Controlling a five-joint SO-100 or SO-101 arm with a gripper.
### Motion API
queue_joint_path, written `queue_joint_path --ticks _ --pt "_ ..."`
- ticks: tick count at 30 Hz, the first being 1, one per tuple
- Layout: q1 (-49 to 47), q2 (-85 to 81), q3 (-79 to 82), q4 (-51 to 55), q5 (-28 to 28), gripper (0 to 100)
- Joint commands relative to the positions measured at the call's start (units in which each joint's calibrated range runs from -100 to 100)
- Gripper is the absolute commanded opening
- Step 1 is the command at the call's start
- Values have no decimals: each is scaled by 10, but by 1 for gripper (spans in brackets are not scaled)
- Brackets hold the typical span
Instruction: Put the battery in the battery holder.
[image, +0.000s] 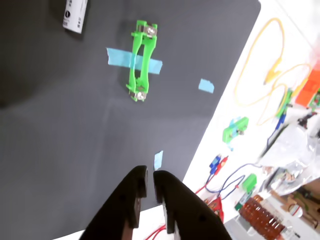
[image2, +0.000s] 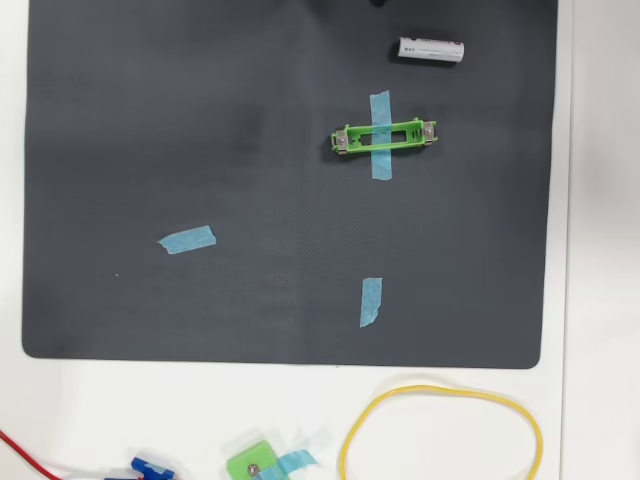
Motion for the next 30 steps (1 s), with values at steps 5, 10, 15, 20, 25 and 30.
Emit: queue_joint_path --ticks 5,10,15,20,25,30 --pt "-121 160 41 -123 -8 0" --pt "-176 301 46 -118 -18 0" --pt "-188 362 41 -90 -87 0" --pt "-187 368 45 -140 -133 0" --pt "-188 373 49 -167 -226 0" --pt "-200 373 49 -167 -265 0"
